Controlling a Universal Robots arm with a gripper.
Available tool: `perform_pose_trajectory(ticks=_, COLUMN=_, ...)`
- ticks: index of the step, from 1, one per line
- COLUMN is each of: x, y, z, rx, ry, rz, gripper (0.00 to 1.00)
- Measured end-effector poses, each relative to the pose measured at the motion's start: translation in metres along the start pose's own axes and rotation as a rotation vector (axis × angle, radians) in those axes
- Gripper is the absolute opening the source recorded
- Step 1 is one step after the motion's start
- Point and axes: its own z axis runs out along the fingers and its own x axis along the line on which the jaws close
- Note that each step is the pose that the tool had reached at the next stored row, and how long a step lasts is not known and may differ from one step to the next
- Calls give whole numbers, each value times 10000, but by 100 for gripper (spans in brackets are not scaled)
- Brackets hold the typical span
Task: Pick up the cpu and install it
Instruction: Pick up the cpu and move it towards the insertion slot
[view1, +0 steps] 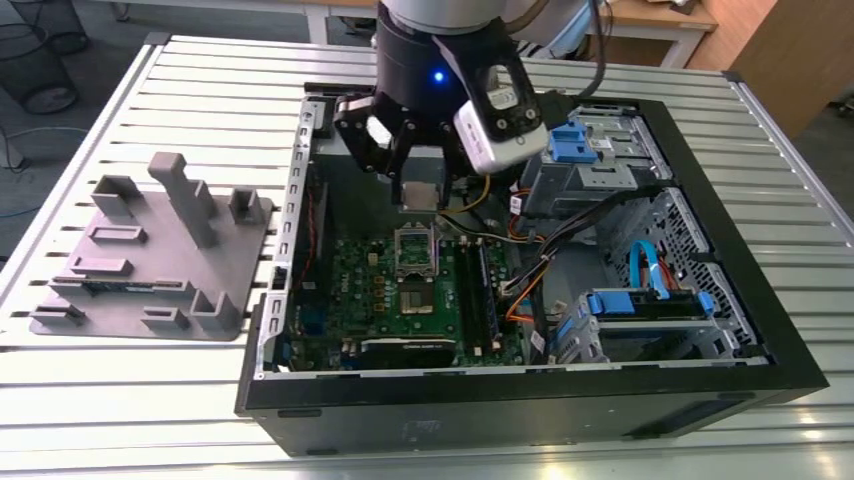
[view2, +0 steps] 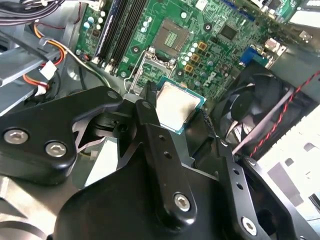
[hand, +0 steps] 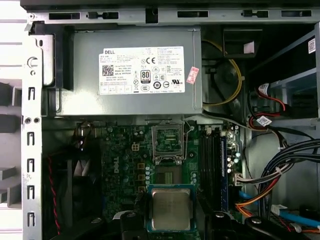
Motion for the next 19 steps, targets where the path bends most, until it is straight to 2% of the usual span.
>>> perform_pose_trajectory(ticks=19, x=-2, y=-165, z=340, rx=3, ry=1, rz=12, gripper=47)
